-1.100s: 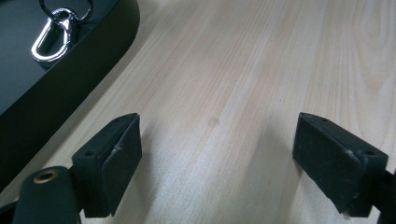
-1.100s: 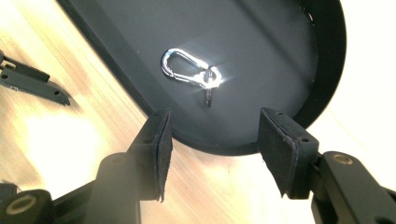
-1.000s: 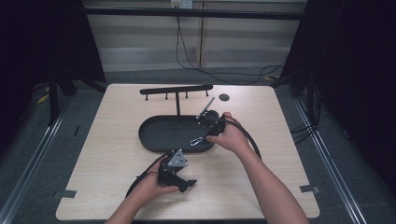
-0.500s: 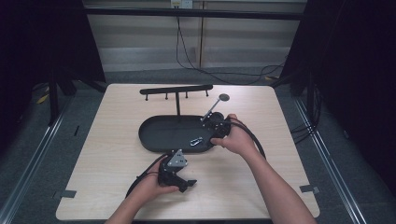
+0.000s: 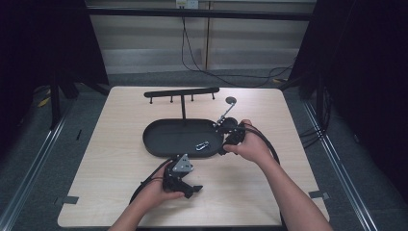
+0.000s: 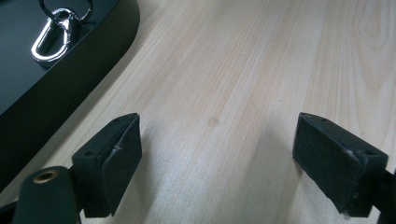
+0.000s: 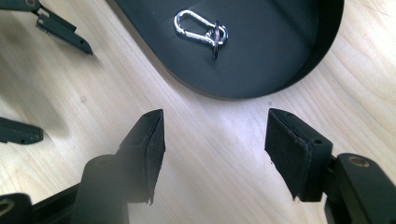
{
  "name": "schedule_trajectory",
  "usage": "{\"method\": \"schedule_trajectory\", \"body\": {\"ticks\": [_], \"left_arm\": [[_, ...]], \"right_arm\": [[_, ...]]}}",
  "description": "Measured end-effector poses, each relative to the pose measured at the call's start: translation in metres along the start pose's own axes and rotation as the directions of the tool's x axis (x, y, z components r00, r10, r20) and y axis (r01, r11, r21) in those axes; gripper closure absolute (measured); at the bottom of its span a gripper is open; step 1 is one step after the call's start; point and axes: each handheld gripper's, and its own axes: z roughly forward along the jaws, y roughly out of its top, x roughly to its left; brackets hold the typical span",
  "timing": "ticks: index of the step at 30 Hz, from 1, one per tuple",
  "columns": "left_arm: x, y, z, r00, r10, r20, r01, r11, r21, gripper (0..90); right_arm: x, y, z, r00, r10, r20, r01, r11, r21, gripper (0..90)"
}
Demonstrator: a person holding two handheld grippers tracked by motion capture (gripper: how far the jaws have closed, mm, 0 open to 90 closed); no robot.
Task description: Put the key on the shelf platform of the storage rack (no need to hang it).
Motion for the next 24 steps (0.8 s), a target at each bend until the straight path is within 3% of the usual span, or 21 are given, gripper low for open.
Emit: {"method": "schedule_trajectory", "body": {"ticks": [9, 24], "left_arm": [[0.000, 0.000, 0.000, 1.0000, 0.000, -0.001, 0.000, 1.0000, 0.000, 15.3], [0.000, 0.000, 0.000, 1.0000, -0.005, 0.002, 0.005, 1.0000, -0.005, 15.3]], "right_arm": [[0.000, -0.007, -0.005, 0.9997, 0.014, -0.018, -0.014, 0.9999, -0.004, 34.4], [0.001, -0.021, -0.008, 0.9998, -0.001, -0.018, 0.001, 1.0000, 0.009, 28.7]]}}
